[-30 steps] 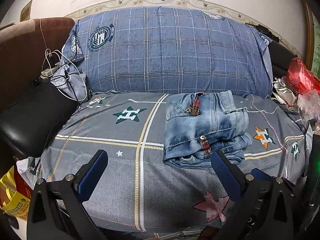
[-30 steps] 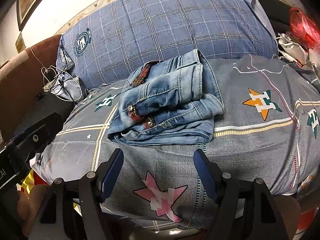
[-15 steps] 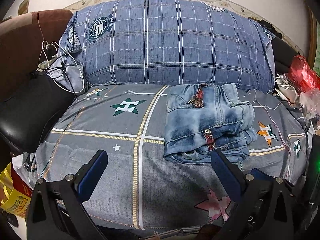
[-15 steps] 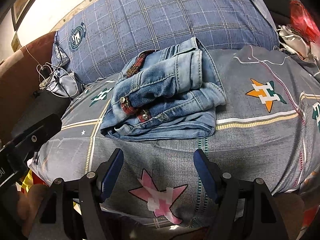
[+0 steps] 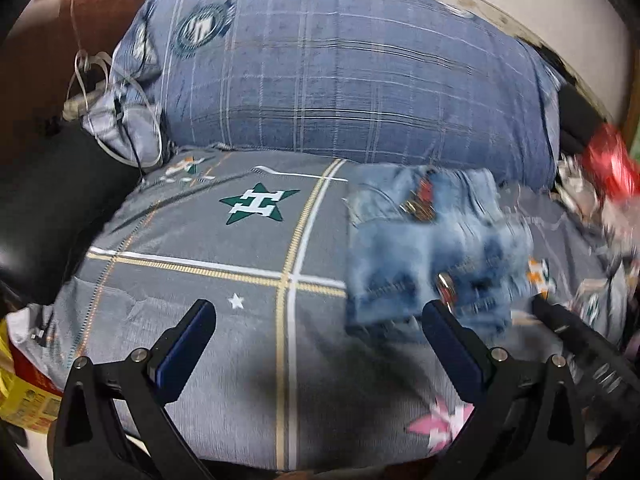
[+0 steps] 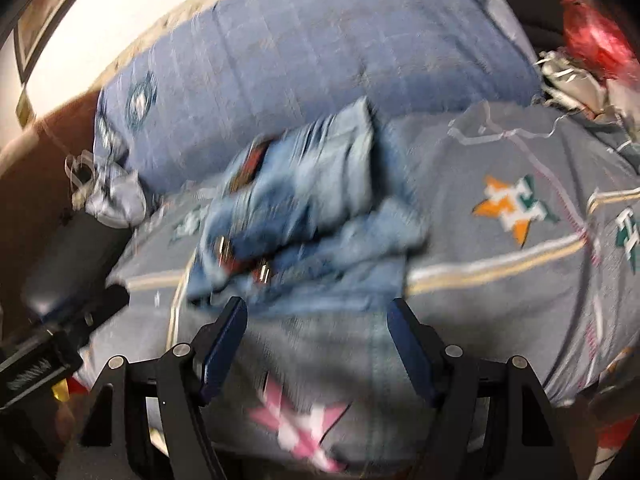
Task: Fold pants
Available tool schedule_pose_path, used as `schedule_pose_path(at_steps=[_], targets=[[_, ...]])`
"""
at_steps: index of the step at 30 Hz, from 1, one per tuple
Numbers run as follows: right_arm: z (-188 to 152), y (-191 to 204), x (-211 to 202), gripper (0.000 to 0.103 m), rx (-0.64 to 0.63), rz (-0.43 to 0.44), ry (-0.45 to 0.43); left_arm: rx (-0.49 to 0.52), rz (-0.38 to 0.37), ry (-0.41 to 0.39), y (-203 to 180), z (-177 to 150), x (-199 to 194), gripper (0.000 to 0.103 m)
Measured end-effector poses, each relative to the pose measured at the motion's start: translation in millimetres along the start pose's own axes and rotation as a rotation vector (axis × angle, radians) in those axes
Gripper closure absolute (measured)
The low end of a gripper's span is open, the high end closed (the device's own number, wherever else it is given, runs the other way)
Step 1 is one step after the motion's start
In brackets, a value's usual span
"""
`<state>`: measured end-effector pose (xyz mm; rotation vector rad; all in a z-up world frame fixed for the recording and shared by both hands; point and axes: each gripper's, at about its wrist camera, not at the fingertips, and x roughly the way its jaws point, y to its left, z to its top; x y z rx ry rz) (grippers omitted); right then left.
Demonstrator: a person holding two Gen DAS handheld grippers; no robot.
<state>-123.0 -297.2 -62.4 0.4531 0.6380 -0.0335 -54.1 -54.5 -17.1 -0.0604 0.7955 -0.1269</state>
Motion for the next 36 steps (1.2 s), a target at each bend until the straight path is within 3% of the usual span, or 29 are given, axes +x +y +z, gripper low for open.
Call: schedule_pose_path(at_steps=[4, 8, 11, 15, 17, 21, 28, 29, 30, 31, 32, 36], targets=[[49, -18, 3, 0.017, 0.067, 0.067, -0.044, -0.077, -0.038, 0.052, 22, 33, 29, 0.000], [86, -30, 42, 0.010, 0.105, 0.148, 0.015, -0.095, -0.065, 0.140, 22, 56, 74, 0.000], [98, -46, 79, 0.010, 0.141, 0.125, 0.073, -0.103, -0.109, 0.227, 12, 64, 113, 0.000], [99, -75, 116, 0.010, 0.251, 0.098, 0.138, -0.112, -0.148, 0.287, -6, 63, 148, 0.000], [96, -88, 127, 0.010, 0.294, 0.087, 0.153, -0.132, -0.166, 0.282, -10, 62, 158, 0.000], [84, -102, 143, 0.009, 0.362, 0.169, 0.197, -0.208, -0.238, 0.305, -8, 59, 173, 0.000], [80, -80, 153, 0.010, 0.279, 0.274, 0.250, -0.249, -0.235, 0.216, -9, 48, 169, 0.000], [77, -73, 153, 0.010, 0.245, 0.247, 0.246, -0.241, -0.226, 0.218, -14, 49, 168, 0.001], [76, -64, 153, 0.011, 0.196, 0.217, 0.241, -0.234, -0.232, 0.226, -16, 50, 166, 0.010], [75, -57, 153, 0.012, 0.156, 0.189, 0.242, -0.235, -0.265, 0.234, -19, 50, 165, 0.038], [75, -53, 151, 0.018, 0.136, 0.167, 0.241, -0.233, -0.338, 0.251, -21, 52, 162, 0.049], [80, -43, 135, 0.038, 0.093, 0.155, 0.225, -0.175, -0.346, 0.234, -28, 56, 148, 0.061]])
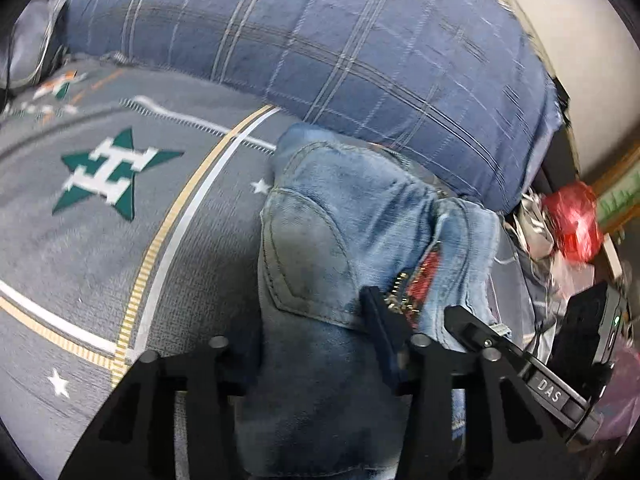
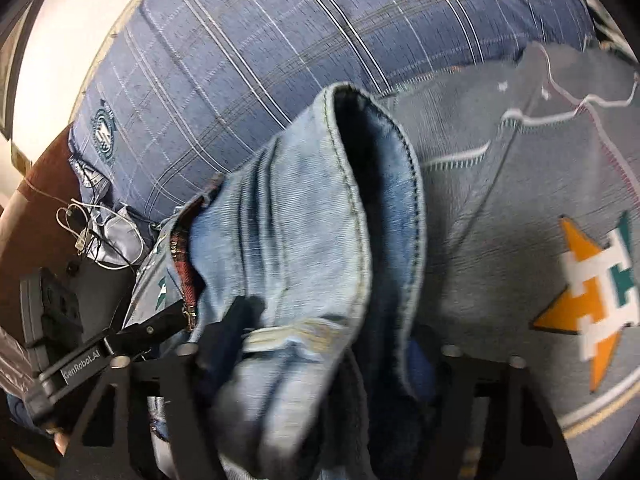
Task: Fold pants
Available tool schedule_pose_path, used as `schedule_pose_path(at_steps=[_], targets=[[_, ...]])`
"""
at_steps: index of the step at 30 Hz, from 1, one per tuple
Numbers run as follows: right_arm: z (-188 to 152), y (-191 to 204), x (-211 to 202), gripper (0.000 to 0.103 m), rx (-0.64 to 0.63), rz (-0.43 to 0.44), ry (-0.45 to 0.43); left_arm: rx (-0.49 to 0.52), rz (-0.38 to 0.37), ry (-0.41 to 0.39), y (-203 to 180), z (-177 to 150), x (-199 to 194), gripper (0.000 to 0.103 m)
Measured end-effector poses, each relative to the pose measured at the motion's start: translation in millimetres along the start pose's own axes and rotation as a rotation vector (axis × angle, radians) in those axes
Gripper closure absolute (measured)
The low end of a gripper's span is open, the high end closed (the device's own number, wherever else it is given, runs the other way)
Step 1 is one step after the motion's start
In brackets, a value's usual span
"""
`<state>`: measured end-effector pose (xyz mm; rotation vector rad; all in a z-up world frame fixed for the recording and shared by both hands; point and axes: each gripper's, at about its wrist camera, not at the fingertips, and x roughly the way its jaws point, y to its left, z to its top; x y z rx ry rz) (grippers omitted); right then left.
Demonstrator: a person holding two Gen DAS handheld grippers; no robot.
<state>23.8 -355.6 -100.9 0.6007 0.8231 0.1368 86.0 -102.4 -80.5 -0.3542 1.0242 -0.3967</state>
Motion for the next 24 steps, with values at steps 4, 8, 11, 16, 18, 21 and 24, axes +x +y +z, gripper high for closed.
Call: schedule_pose_path(at_steps=[4, 8, 11, 16, 18, 21, 24], targets=[[-1, 12, -9, 0.043, -0.054, -0.063, 0.013, -0.001, -0.006, 0.007, 0, -6, -2, 0.061], [-2, 7, -21, 0.041, -0.051, -0.086, -0.032, 0.036, 0.033, -0.002, -2, -5, -1, 0.052], [-1, 18, -23, 0.038, -0.102, -0.091, -0.059, 0.083, 0.072, -0.018, -4, -6, 3, 0.045], [2, 15, 12, 0.019, -0.123, -0.108, -0.011, 0.067, 0.061, 0.002, 6, -5, 13, 0.040], [2, 8, 17, 0.020, -0.080, -0.065, 0.004, 0.076, 0.001, 0.035, 5, -2, 10, 0.058], [1, 14, 7, 0.039, -0.097, -0.030, -0.007, 0.088, -0.016, 0.009, -4, 0, -5, 0.065], [3, 20, -4, 0.054, -0.092, 0.006, -0.011, 0.095, -0.039, -0.023, -11, 5, -21, 0.070]])
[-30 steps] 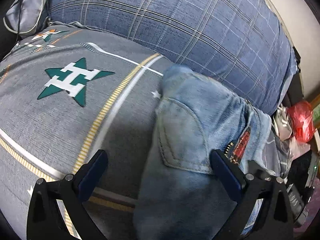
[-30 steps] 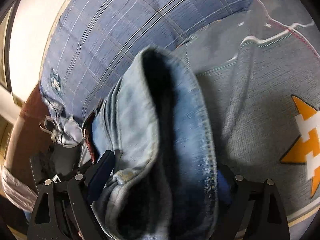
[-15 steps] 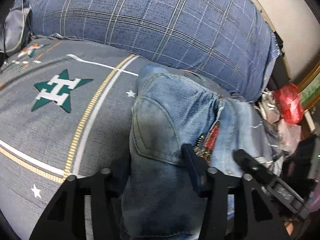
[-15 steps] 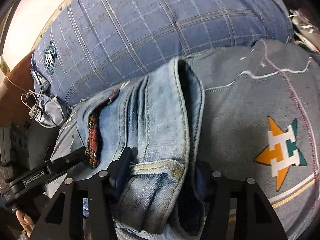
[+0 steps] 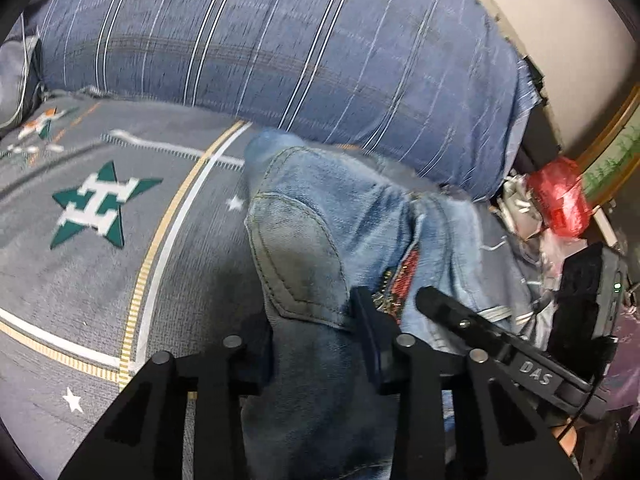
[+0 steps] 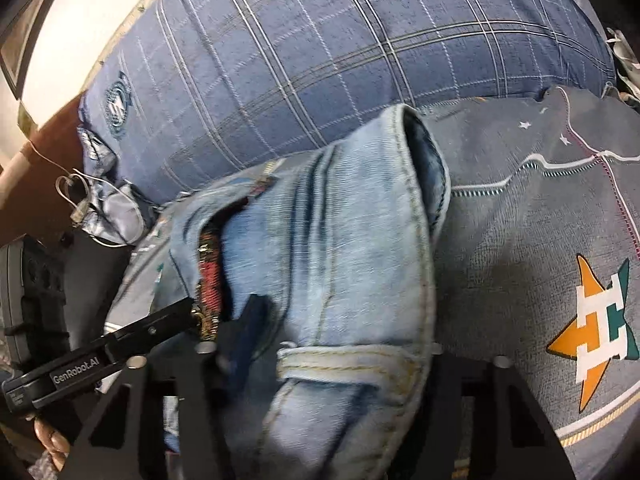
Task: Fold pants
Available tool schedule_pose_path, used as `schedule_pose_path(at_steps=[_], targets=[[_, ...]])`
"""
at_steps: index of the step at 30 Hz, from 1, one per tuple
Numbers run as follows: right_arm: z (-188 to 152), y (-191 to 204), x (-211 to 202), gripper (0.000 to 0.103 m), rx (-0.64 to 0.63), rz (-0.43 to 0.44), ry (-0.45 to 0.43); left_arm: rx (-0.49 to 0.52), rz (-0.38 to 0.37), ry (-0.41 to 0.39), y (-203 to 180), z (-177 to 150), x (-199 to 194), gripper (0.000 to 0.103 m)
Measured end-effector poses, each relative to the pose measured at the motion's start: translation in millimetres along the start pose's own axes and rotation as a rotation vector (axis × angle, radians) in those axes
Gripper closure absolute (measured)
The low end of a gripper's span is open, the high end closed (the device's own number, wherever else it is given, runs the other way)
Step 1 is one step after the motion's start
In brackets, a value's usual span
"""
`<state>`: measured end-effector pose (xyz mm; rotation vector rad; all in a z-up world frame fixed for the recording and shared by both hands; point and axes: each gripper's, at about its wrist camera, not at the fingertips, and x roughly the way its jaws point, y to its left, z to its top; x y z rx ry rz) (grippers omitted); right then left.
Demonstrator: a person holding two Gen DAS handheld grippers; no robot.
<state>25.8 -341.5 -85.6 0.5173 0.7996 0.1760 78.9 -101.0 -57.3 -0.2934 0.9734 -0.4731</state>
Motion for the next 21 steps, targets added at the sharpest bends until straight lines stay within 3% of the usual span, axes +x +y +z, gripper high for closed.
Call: schedule_pose_path(at_steps=[3, 9, 13, 15, 19, 21], targets=[[6, 12, -8, 0.062, 0.007, 0.046, -0.017, 0.005, 0.014, -0.048, 1, 10, -19, 0.070], [24, 50, -3, 0.064, -0.012, 0.136, -0.041, -0.049, 0.033, -0.125, 28, 36, -51, 0.070], [41, 70, 21, 0.065, -0.026, 0.159, -0.047, -0.078, 0.112, -0.147, 48, 56, -46, 0.070], [49, 75, 37, 0.072, -0.024, 0.169, -0.044, -0.091, 0.156, -0.131, 62, 61, -36, 0.069], [55, 75, 70, 0.071, -0.023, 0.140, 0.006, -0.101, 0.248, -0.067, 92, 57, -8, 0.054], [47, 70, 87, 0.061, -0.022, 0.106, 0.040, -0.097, 0.270, -0.090, 101, 45, -2, 0.044]])
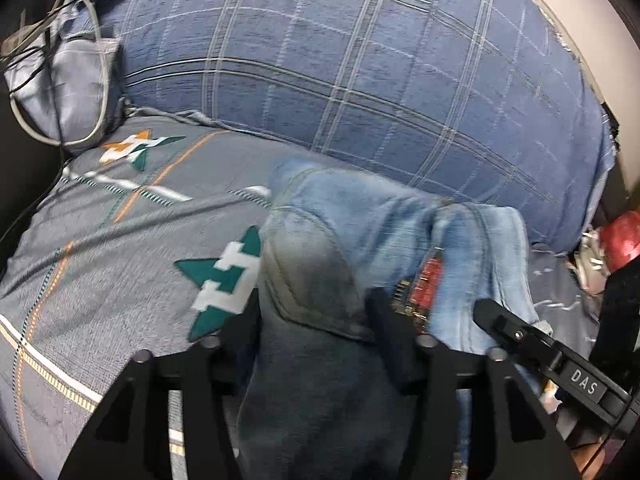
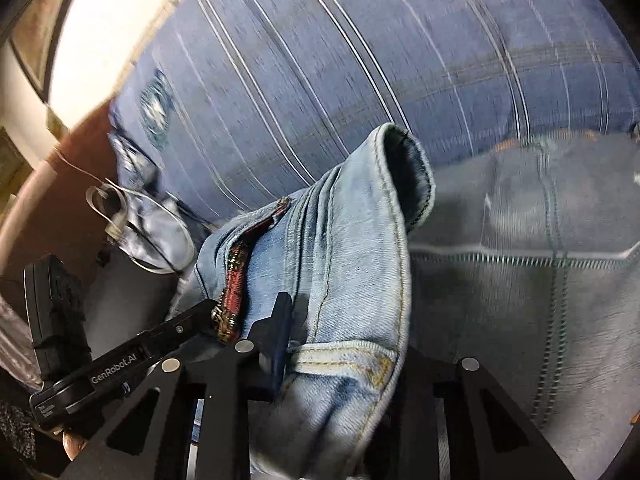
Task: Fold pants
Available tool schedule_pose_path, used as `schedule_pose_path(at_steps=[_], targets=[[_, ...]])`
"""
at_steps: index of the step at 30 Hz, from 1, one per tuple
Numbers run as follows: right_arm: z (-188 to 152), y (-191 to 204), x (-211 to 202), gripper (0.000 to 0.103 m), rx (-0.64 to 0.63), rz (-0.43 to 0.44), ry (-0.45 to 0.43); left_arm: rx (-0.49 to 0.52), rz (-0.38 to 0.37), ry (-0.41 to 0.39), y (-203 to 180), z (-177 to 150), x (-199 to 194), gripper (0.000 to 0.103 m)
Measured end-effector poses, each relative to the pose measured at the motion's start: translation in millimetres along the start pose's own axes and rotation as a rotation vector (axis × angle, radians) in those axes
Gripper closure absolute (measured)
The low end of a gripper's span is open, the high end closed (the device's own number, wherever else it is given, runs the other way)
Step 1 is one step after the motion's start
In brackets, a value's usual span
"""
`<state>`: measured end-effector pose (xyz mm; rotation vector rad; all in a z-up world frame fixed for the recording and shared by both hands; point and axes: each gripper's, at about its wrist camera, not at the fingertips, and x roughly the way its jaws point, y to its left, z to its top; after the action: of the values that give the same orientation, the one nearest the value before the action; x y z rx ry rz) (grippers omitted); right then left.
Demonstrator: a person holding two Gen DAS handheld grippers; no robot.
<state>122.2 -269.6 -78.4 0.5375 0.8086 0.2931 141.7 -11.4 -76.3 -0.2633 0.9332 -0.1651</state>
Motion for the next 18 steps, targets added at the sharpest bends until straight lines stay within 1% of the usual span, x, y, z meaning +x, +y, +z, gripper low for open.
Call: schedule_pose_path(at_steps=[1, 2, 3, 5, 7, 10, 14, 18], targets=[[-6, -5, 5, 0.055, -0.001, -0.019, -0.001, -0.003, 0.000, -0.009, 2, -4, 1, 0.039], [-10, -9, 8, 0.045, 0.002, -0.030, -0.010, -0.013, -0.002, -0.017, 5, -6, 3, 0.037], [-14, -15, 10, 0.038, 0.013, -0.033, -0.019, -0.026, -0.006, -0.023, 8, -8, 3, 0.034], [-17, -29, 12, 0.025, 0.070, -0.022, -0.016, -0.046, -0.022, -0.018, 11, -6, 3, 0.034], [-15, -37, 10, 0.024, 0.117, 0.009, -0.017, -0.038, -0.021, -0.017, 10, -4, -3, 0.034], [-13, -32, -2, 0.024, 0.094, 0.010, -0.026, 0.006, 0.018, -0.052, 2, -5, -24, 0.034], [-17, -17, -41, 0.023, 0.031, -0.007, -0.110, 0.051, 0.079, -0.112, -7, -17, -57, 0.034], [-32, -16, -80, 0.023, 0.027, -0.012, -0.171, 0.082, 0.146, -0.157, -16, -36, -84, 0.034]])
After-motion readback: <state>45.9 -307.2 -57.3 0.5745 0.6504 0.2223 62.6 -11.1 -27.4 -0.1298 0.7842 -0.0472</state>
